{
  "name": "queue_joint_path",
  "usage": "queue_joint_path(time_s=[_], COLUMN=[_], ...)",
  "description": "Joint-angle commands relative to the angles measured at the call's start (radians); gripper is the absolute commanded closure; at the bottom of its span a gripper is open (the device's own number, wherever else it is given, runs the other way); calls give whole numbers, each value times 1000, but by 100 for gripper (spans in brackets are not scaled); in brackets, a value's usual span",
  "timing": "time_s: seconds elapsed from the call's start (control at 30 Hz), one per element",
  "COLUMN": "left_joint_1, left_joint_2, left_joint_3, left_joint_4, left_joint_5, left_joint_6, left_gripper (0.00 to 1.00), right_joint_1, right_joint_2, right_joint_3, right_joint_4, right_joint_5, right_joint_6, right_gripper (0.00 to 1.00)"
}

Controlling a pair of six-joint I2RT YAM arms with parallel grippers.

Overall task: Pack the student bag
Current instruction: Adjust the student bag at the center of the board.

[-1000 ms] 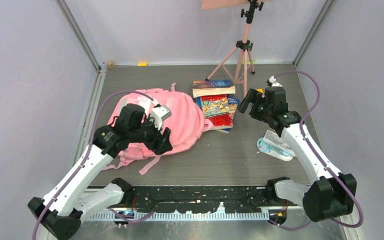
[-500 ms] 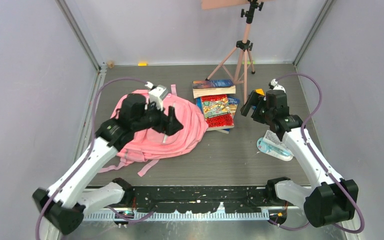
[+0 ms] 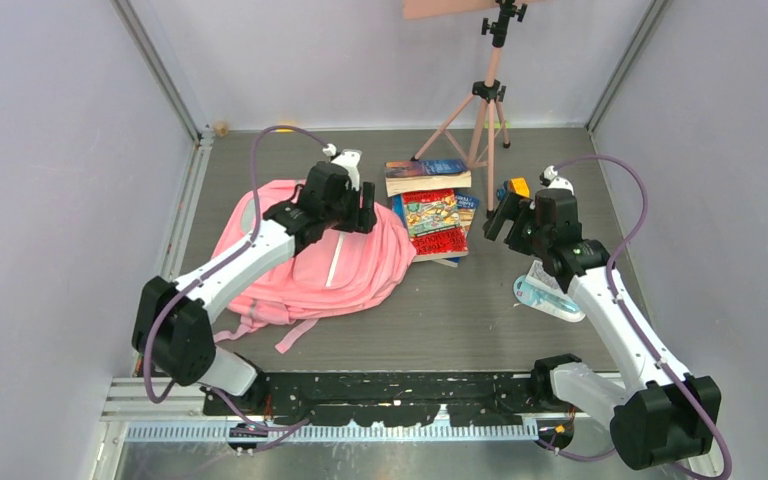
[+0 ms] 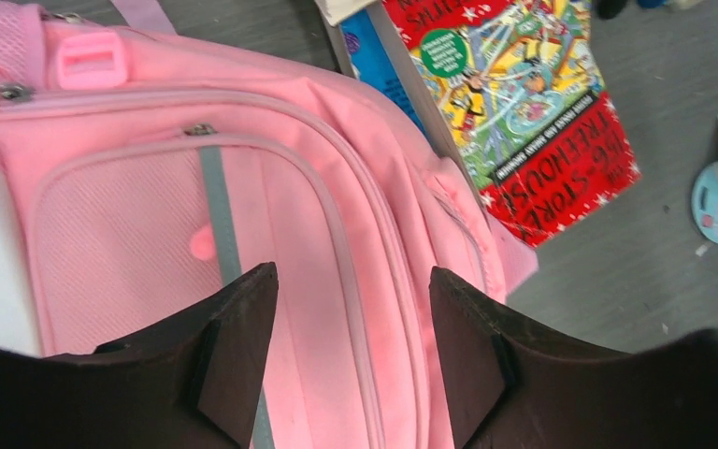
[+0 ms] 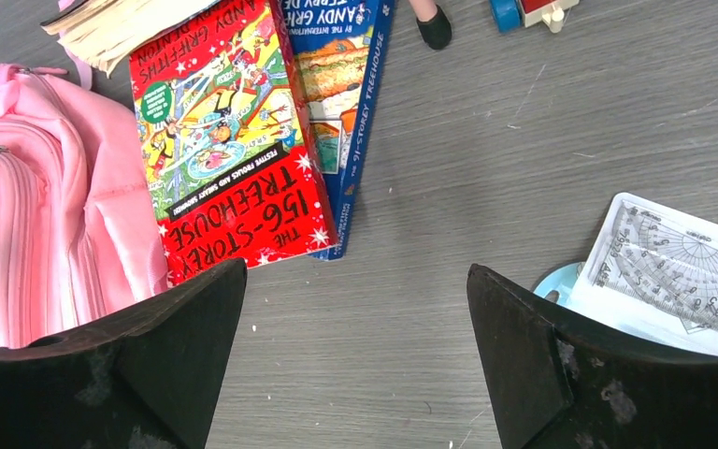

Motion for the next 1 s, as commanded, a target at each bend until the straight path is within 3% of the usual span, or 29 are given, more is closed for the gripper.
queue_joint_path(time_s=[0.0,0.2,0.47,0.7,0.87,0.97], left_joint_1=[-23,-70,-90,-119,-122,-123], left_joint_2=[44,132,212,209,162,77], left_joint_3=[55,82,97,78,3,-65], left_joint_4=[51,23,30,29,29,8], left_joint_5=[-161,-261,-295,-368,-311,-253], left_joint_6=[71,130,142,191,238,242], left_gripper=[39,40,40,70,96,100], right_joint_1=[4,5,4,4,5,12], right_joint_2=[-16,1,9,15,35,60], right_joint_3=[0,-3,-5,-10,-2,6], right_joint_4=[0,16,14,12,26,29], right_joint_5=[9,4,7,-27,-128,-181], right_joint_6=[-15,-10,-12,-25,-39,-41], right_gripper=[6,6,5,8,10,11])
